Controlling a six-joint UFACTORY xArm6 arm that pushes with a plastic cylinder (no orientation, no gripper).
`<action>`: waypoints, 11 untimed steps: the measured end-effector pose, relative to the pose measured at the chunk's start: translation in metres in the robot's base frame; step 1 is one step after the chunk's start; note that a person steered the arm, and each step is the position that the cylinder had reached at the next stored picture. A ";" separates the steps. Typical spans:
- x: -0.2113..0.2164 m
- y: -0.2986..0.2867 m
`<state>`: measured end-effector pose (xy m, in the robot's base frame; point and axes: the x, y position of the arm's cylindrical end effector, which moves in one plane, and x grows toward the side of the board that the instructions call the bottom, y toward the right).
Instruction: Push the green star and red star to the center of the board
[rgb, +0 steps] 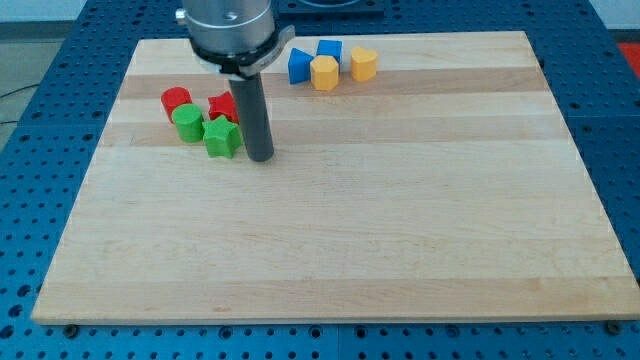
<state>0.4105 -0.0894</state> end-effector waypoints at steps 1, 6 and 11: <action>-0.038 0.003; -0.075 -0.011; -0.098 -0.175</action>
<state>0.3128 -0.2646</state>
